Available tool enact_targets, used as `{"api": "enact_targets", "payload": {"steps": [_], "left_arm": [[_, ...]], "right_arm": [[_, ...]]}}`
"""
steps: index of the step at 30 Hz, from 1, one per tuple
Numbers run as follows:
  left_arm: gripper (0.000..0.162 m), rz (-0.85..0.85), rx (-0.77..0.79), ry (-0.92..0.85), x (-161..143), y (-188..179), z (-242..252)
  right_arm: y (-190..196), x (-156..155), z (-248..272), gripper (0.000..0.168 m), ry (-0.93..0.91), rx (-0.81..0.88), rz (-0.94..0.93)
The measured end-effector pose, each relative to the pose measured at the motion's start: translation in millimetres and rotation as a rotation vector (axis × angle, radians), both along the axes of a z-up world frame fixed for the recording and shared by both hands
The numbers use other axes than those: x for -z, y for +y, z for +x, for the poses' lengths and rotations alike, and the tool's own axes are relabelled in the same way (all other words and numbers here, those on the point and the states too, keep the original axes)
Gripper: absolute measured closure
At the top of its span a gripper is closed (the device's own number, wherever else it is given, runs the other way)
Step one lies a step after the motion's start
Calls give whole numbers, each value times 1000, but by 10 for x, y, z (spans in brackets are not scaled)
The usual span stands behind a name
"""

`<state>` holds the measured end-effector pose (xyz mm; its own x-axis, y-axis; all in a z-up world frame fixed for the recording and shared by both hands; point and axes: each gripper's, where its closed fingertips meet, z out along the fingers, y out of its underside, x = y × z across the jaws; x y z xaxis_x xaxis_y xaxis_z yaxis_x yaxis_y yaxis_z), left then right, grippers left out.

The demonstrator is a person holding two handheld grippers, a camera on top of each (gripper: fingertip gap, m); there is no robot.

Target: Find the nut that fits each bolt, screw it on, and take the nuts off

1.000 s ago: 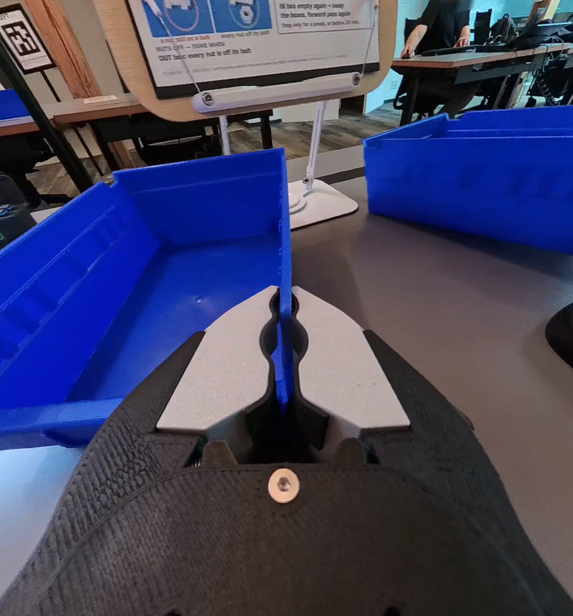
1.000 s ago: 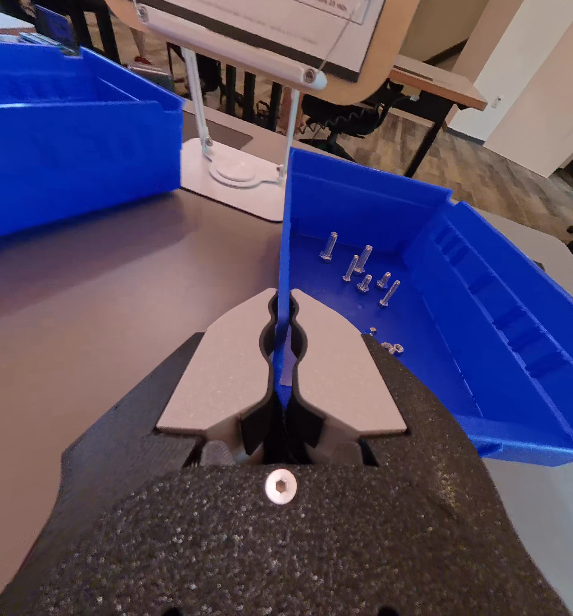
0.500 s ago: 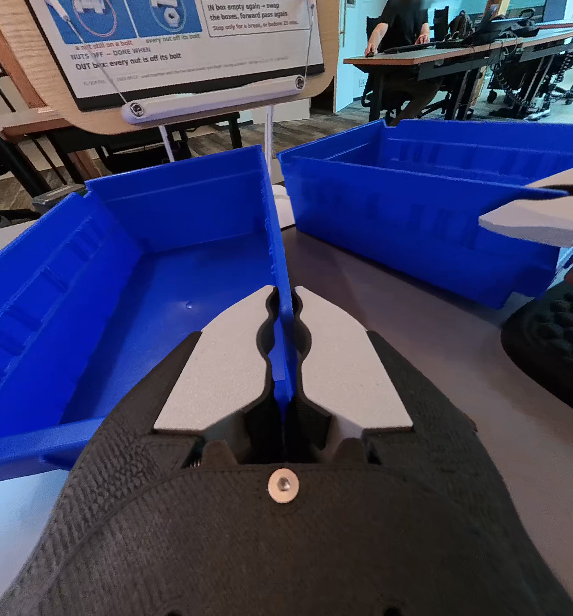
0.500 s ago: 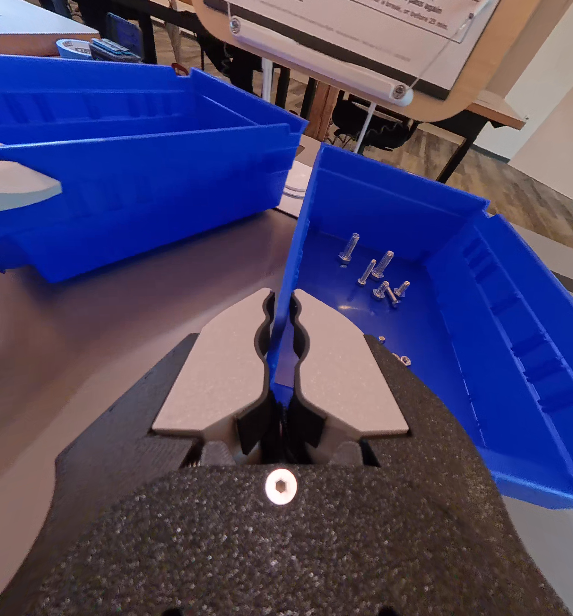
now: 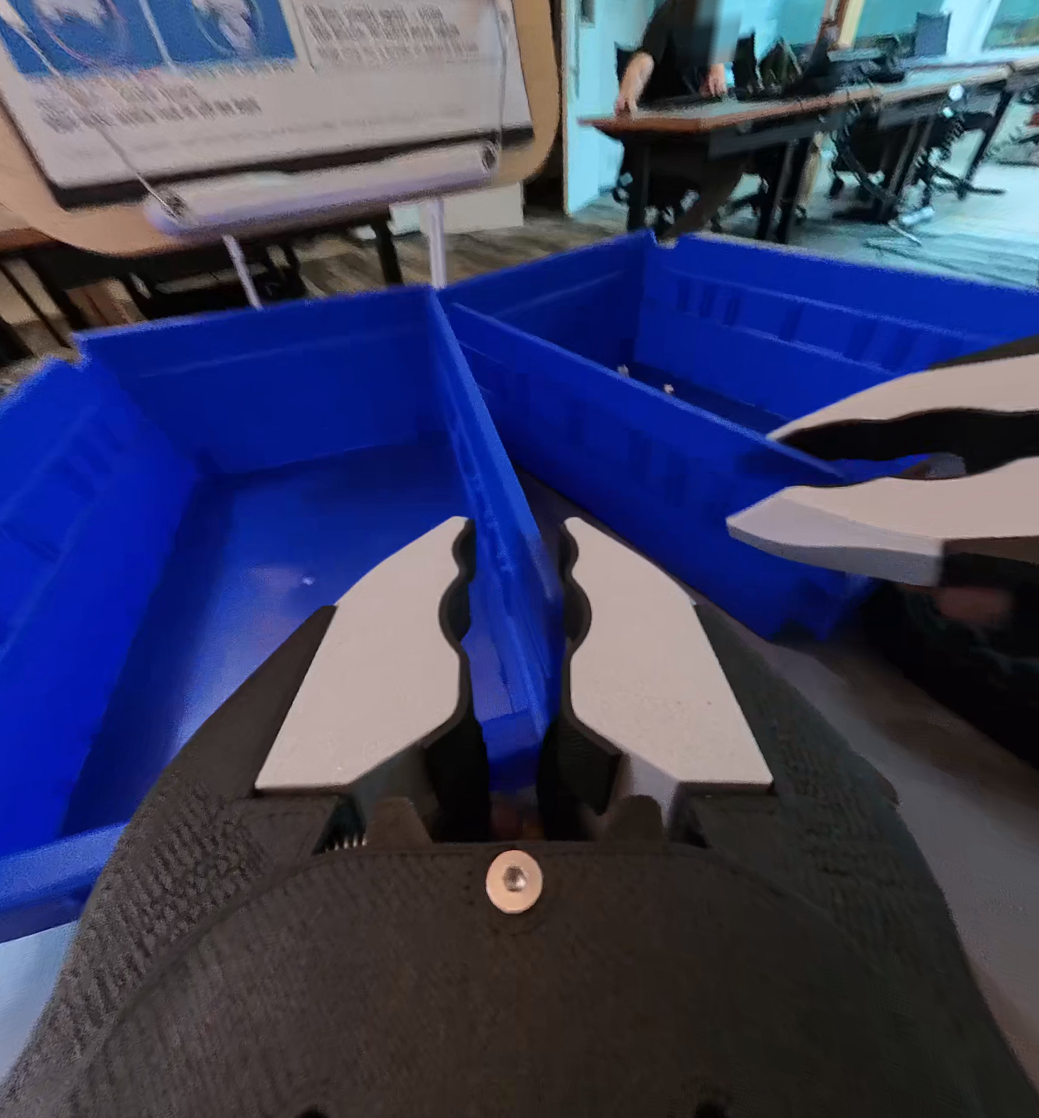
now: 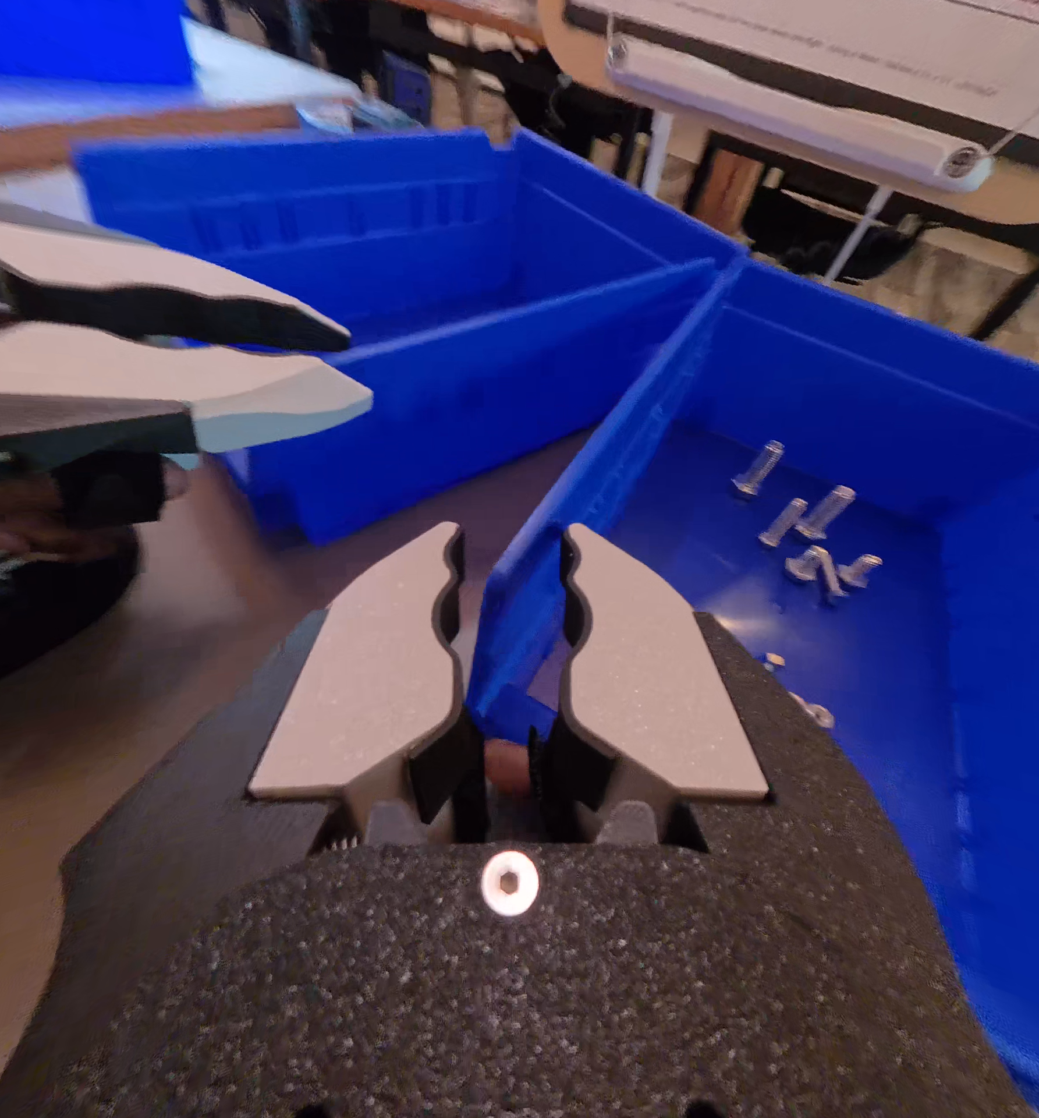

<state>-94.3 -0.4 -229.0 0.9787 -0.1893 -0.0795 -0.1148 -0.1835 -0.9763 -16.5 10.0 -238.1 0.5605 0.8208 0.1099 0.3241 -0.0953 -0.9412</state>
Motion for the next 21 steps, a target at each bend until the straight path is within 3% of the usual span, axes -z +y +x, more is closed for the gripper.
{"api": "enact_targets", "payload": {"steps": [4, 6, 9, 13, 17, 21], "left_arm": [[124, 199, -41, 14, -406, -161, -4], [120, 244, 21, -28, -531, -265, 189], [105, 207, 138, -93, -472, -310, 578], [86, 89, 173, -100, -158, -131, 903], [86, -50, 148, -118, 156, 127, 995], [87, -160, 162, -133, 304, 259, 1069]], "right_arm": [[-49, -222, 189, 102, 174, -88, -70], [60, -338, 464, 91, 213, -30, -23], [331, -552, 1074, 81, 260, 169, 143], [705, -562, 1965, 89, 226, 479, 249], [888, -2, 2081, 97, 73, 460, 12], [987, 193, 1972, 120, 15, 429, -33]]}}
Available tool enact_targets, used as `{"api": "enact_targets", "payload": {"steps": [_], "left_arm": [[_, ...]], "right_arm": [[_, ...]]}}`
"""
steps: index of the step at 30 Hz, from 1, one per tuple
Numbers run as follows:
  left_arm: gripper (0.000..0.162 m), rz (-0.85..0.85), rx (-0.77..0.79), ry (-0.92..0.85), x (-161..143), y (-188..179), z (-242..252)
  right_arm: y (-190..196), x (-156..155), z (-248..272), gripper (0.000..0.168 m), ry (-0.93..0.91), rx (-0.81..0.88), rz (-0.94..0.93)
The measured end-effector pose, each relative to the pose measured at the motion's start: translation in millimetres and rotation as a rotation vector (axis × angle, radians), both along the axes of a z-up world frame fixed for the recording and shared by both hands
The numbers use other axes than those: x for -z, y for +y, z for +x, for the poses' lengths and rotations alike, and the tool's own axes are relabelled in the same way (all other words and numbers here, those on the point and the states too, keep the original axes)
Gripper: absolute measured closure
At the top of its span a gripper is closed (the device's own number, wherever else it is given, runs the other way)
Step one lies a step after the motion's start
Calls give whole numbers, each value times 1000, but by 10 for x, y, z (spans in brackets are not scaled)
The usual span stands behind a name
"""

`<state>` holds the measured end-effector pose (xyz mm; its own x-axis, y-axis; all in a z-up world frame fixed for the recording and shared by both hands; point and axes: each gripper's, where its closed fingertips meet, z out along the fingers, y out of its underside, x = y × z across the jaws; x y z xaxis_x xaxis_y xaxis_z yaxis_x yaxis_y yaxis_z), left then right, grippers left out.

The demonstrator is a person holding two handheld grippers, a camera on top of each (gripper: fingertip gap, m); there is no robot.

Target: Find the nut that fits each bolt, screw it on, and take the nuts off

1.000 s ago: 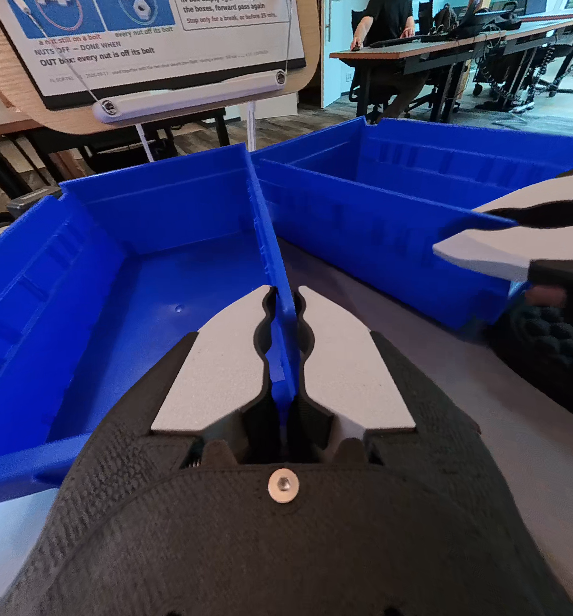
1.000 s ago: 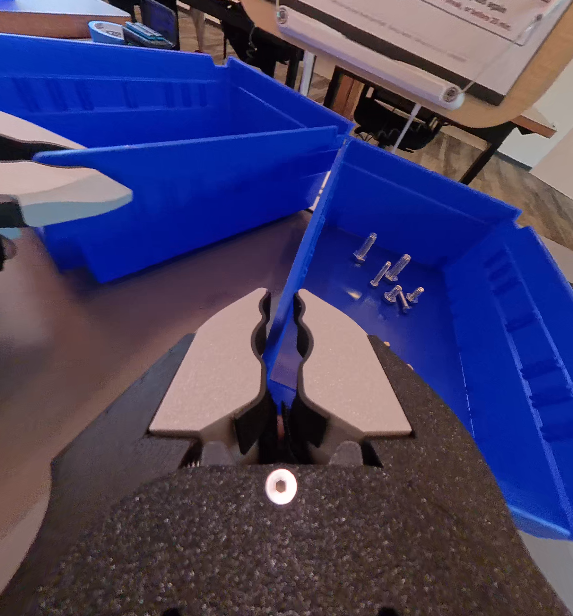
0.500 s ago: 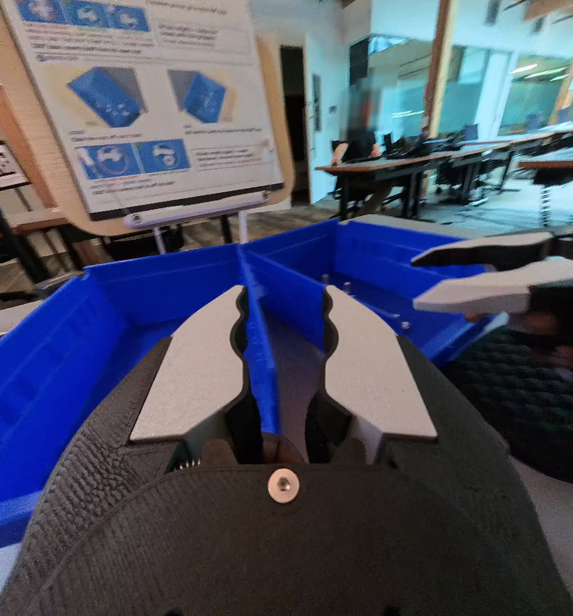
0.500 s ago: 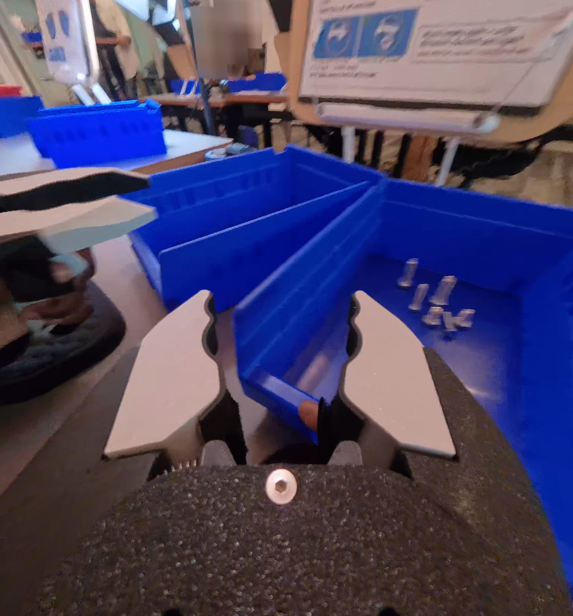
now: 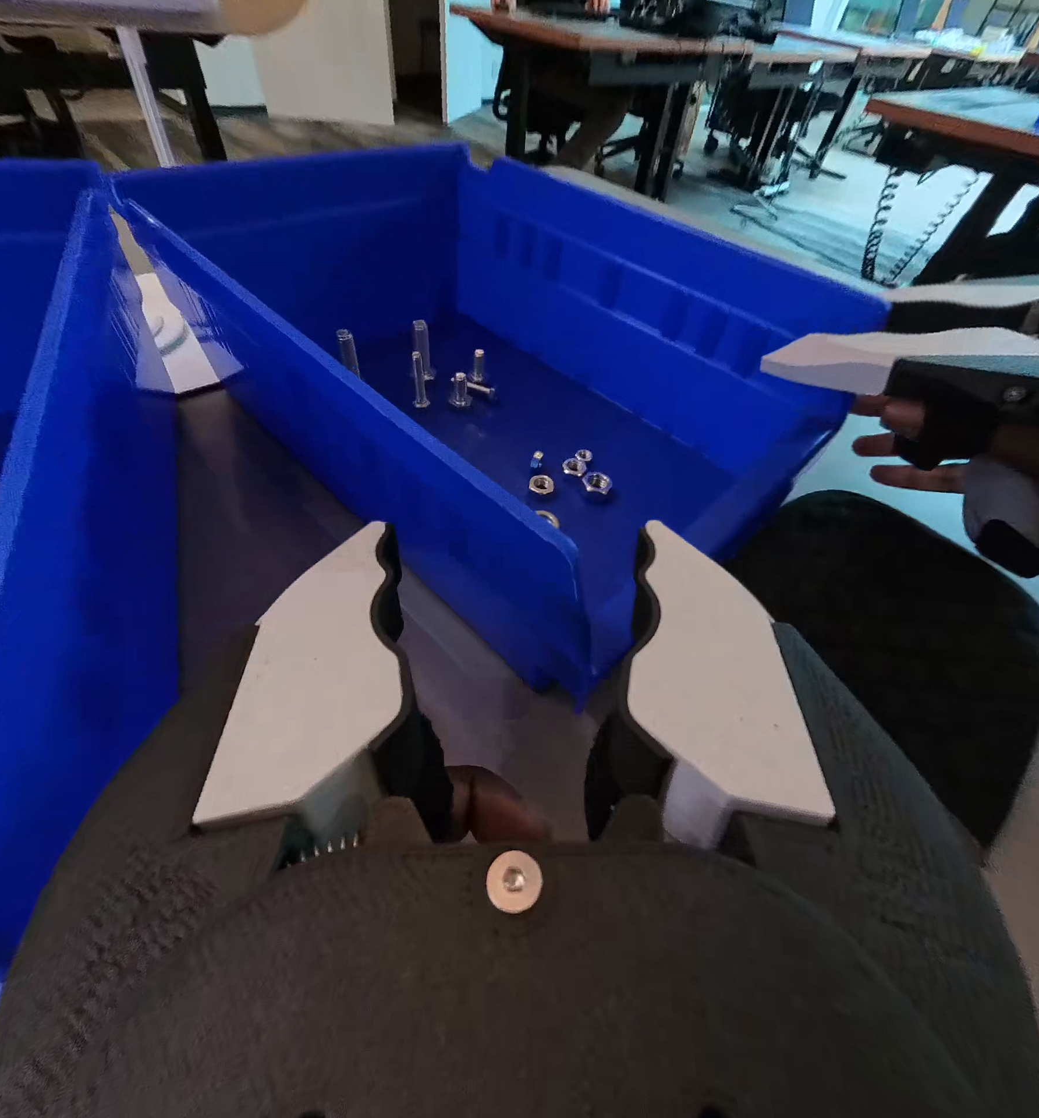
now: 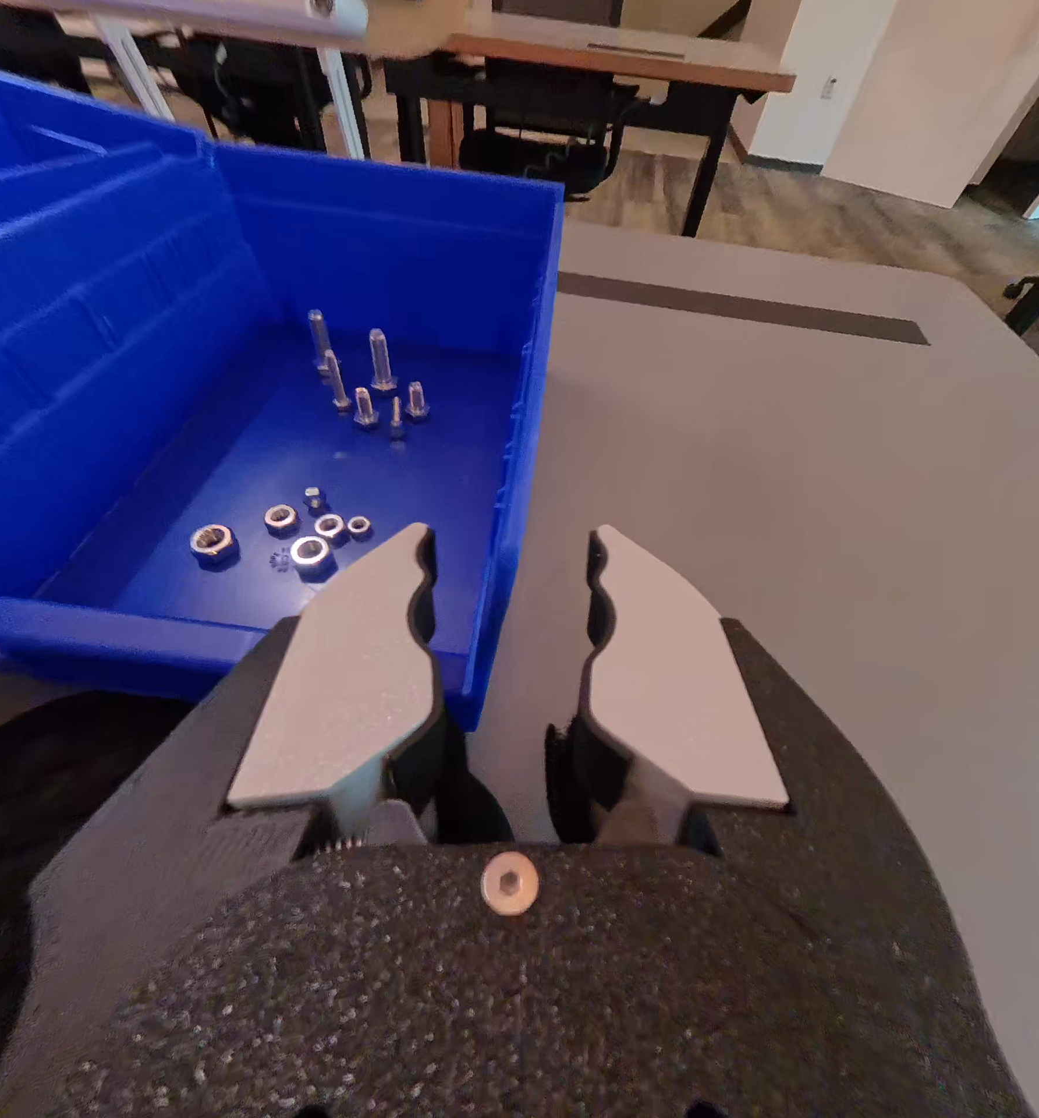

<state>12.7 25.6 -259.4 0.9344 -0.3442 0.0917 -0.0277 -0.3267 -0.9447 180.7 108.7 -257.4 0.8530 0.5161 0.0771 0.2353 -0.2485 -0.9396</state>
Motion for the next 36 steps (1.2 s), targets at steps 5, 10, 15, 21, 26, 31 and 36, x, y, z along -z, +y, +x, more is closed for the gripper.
{"api": "enact_targets", "payload": {"steps": [5, 10, 15, 21, 26, 31, 36], "left_arm": [[106, -28, -17, 84, 87, 135, -22], [126, -14, -75, 210, 72, 117, -155], [142, 34, -119, 240, -41, 79, -261], [142, 99, -102, 215, -541, -150, -334], [143, 175, -123, 245, -1099, -404, -578], [143, 201, -208, 286, -1445, -685, -1018], [143, 179, -315, 324, -1547, -960, -1545]], "right_arm": [[30, 113, -88, 151, -152, -14, 10], [-80, 53, -104, 159, -225, 44, 61], [-283, -205, -117, 160, -292, 98, 154], [-583, -799, -182, 159, -332, 125, 224], [-854, -1257, -422, 159, -310, 127, 310], [-969, -1510, -913, 159, -267, 38, 342], [-1027, -1580, -1535, 159, -233, -87, 350]]}}
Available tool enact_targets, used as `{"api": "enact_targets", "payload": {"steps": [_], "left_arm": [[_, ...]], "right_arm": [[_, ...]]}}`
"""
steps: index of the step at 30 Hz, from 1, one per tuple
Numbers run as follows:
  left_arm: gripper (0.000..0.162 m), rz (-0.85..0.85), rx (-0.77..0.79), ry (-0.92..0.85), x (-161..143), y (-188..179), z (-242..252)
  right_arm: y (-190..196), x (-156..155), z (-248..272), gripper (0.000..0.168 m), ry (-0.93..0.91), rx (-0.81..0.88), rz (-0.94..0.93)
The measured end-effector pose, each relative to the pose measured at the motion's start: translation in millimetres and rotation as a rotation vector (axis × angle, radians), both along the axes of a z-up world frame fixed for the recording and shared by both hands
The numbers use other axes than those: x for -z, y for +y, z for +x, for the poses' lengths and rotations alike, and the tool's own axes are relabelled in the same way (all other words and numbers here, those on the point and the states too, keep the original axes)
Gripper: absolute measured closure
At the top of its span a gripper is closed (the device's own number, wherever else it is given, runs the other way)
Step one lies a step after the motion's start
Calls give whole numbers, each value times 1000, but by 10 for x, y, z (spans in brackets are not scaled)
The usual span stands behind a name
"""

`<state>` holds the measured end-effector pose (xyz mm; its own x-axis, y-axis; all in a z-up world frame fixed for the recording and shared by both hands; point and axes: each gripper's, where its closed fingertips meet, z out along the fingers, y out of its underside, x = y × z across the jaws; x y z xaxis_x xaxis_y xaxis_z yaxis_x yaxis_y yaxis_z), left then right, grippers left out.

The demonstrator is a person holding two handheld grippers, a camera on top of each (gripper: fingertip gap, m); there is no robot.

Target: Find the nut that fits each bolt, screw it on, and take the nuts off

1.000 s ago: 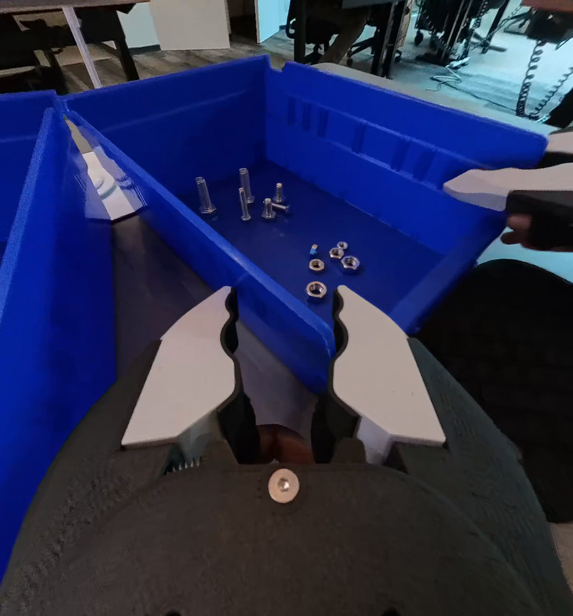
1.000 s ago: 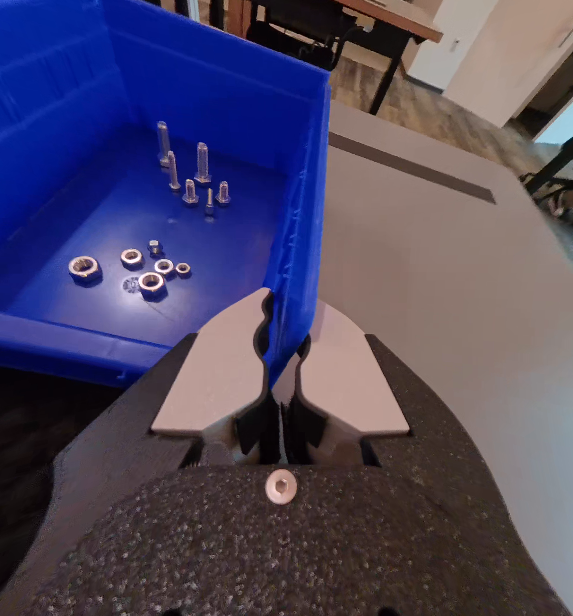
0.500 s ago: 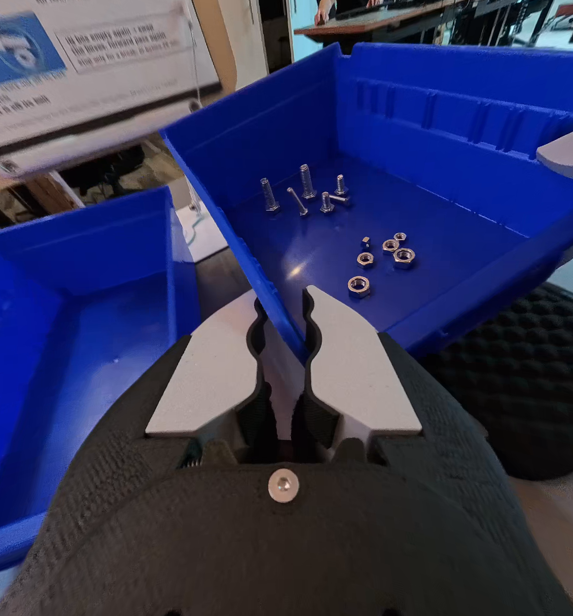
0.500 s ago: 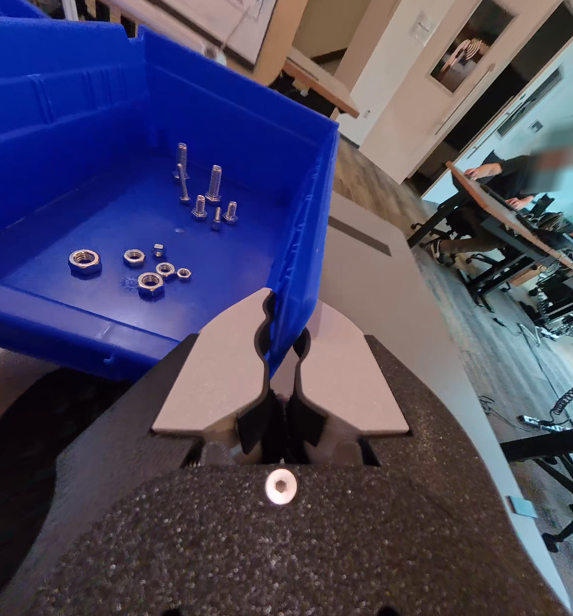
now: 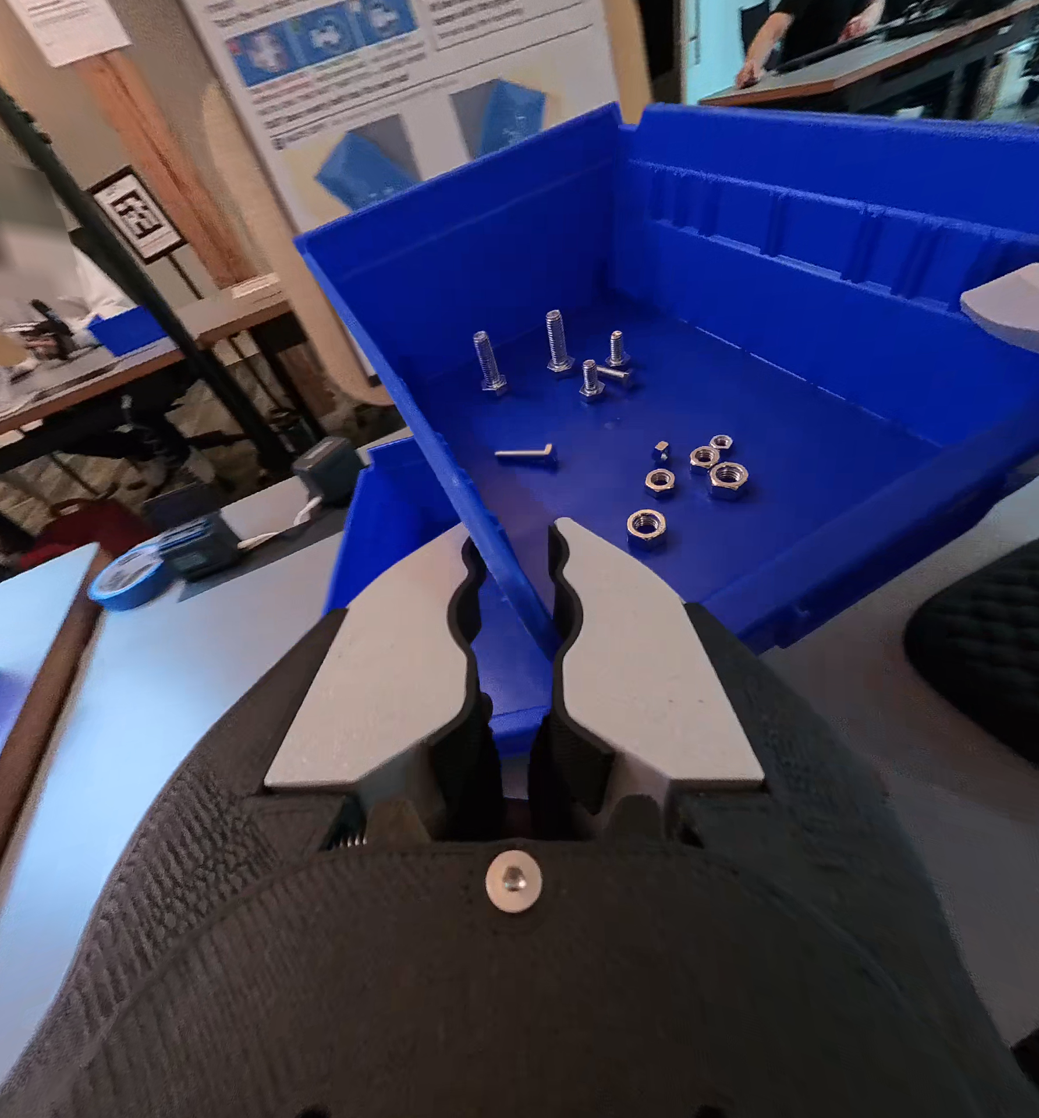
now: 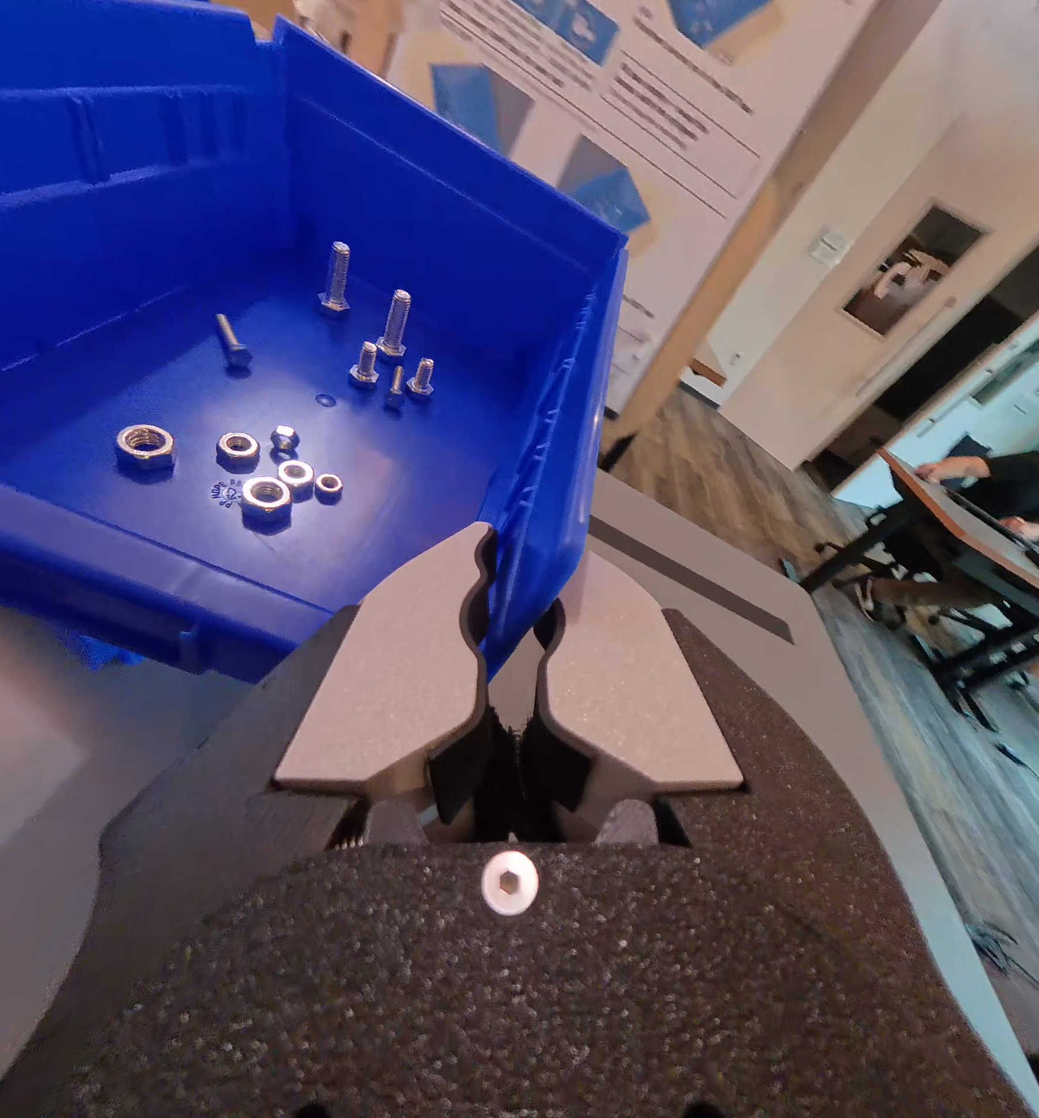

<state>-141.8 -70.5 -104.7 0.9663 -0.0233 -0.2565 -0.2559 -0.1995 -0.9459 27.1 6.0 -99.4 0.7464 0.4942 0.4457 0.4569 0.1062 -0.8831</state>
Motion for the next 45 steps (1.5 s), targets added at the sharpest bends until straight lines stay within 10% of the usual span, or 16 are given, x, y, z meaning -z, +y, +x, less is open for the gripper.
{"api": "enact_targets", "payload": {"steps": [22, 45], "left_arm": [[143, -120, -509, 154, 158, -1312, -2340], [147, -140, -543, 3, 1271, -1399, -2820]], "right_arm": [[-623, 401, -2877, 157, 35, -489, -32], [-776, 1502, -3219, 152, -222, -473, 8]]}}
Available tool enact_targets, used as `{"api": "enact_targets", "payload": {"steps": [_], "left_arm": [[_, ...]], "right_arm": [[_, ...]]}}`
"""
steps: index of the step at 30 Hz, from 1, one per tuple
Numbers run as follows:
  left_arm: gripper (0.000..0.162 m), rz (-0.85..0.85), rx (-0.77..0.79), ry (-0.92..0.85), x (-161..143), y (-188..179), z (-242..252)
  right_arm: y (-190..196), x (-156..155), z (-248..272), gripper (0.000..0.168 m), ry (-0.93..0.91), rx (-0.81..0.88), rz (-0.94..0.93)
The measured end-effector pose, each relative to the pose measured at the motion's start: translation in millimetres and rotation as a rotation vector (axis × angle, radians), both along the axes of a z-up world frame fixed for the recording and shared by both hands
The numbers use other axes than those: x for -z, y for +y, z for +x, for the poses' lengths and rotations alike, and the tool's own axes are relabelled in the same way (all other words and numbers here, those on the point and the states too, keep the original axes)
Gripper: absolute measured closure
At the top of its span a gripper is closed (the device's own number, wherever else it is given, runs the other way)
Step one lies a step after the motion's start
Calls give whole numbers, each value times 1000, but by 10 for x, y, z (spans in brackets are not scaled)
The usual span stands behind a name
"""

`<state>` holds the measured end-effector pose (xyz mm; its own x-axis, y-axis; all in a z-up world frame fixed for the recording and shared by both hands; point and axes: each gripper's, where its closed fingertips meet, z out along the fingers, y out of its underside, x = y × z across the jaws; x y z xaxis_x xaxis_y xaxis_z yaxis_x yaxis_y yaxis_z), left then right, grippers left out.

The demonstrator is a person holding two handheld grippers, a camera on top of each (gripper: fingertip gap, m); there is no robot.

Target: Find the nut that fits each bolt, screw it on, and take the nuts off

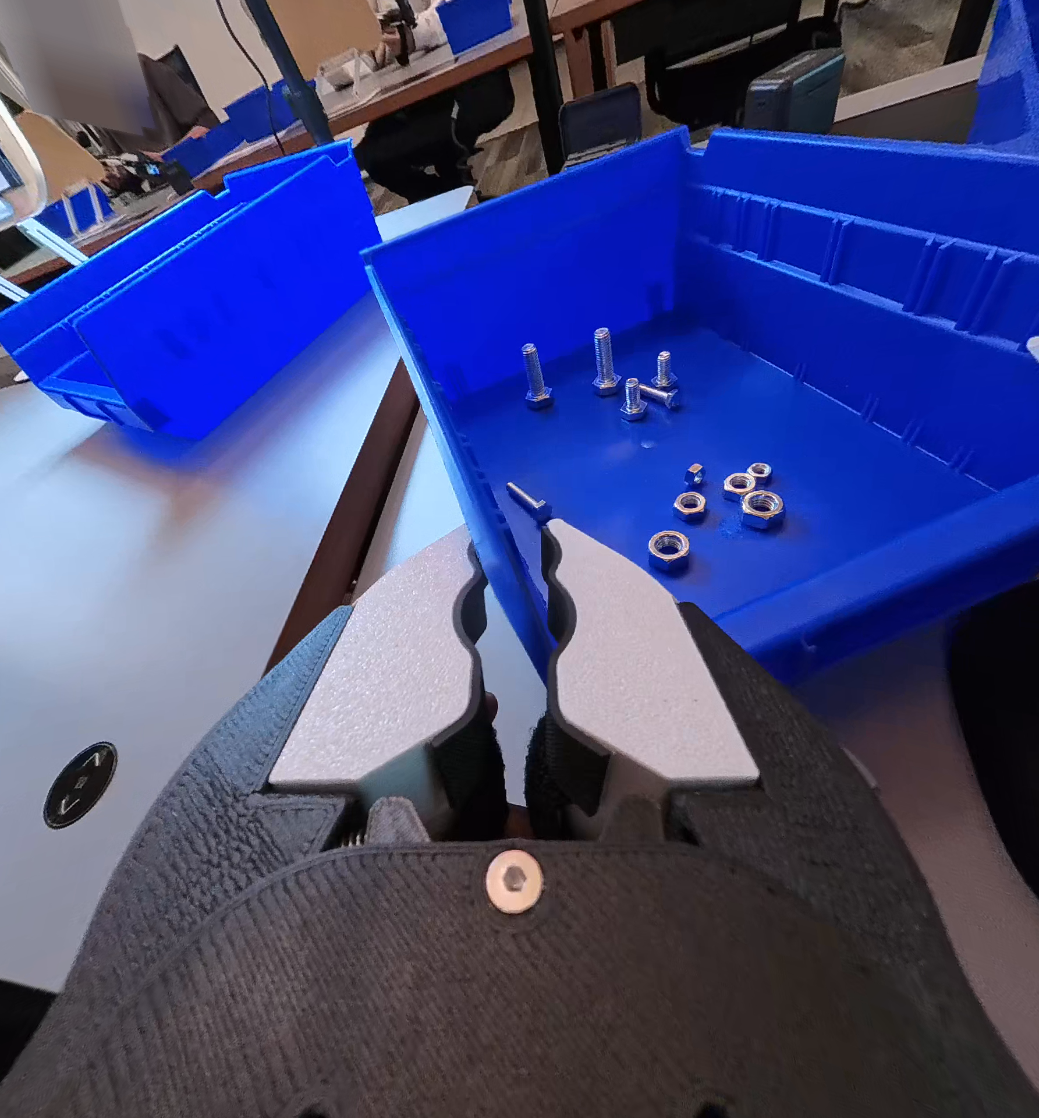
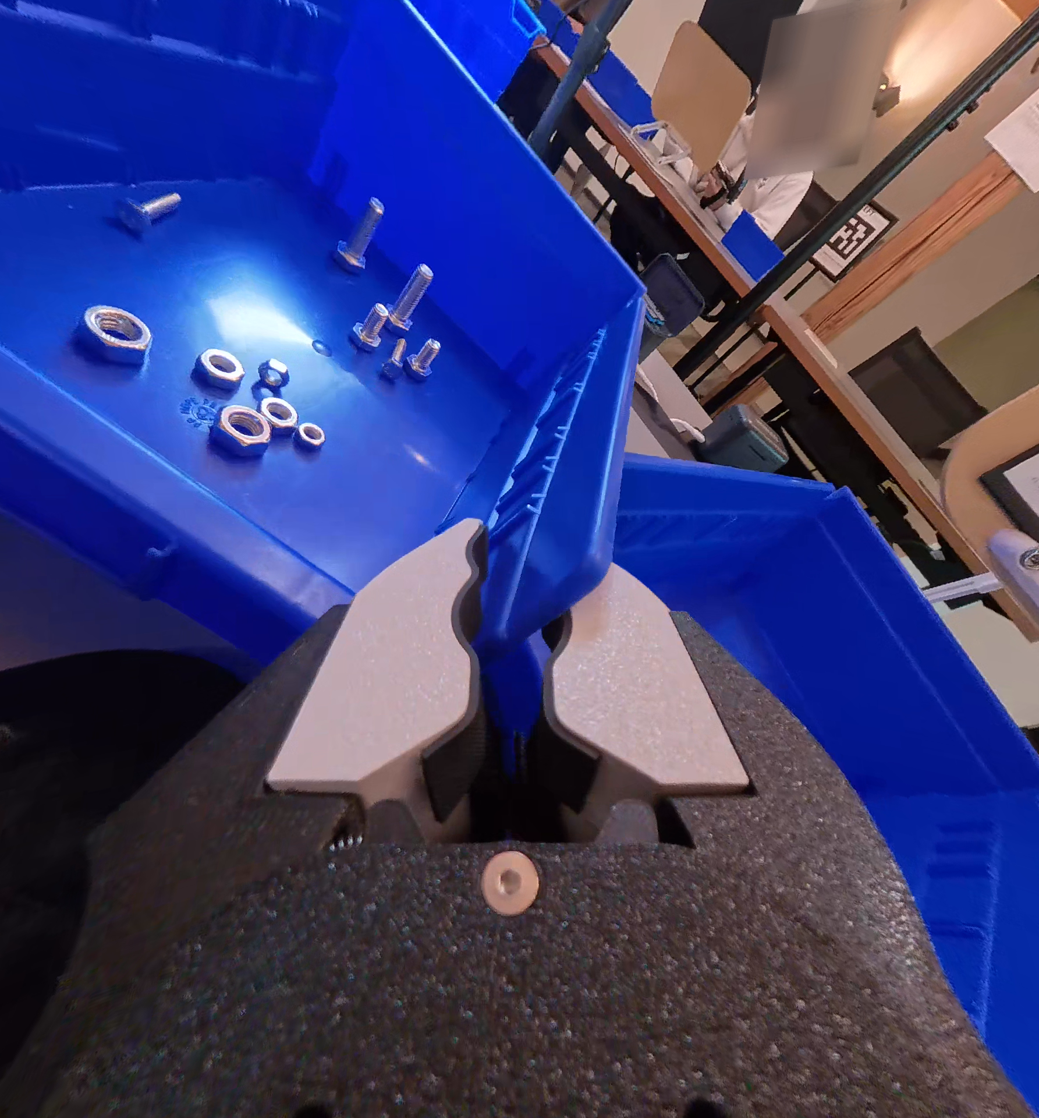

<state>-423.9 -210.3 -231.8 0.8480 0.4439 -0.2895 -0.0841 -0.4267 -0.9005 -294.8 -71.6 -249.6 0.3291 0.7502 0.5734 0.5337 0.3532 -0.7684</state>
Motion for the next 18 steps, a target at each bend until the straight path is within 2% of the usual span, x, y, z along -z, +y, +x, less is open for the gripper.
{"api": "enact_targets", "payload": {"steps": [6, 7, 10, 13, 16, 18], "left_arm": [[147, -56, -20, -18, 236, -1, -42], [146, -55, -15, -27, 257, -8, -45], [133, -31, -14, -21, 170, -54, -56], [122, -31, -43, 48, 3, -147, -95], [121, 54, -48, 95, -267, -183, -41], [121, 145, -41, 126, -501, -169, 42]], "right_arm": [[-29, 137, 14, 146, -51, -55, -68], [-78, 123, 26, 140, -40, -88, -93], [-305, 6, 143, 98, 13, -197, -159], [-430, -214, 427, 84, 122, -251, -187], [-196, -576, 870, 87, 308, -144, -127], [131, -751, 1216, 86, 399, 9, -53]]}}
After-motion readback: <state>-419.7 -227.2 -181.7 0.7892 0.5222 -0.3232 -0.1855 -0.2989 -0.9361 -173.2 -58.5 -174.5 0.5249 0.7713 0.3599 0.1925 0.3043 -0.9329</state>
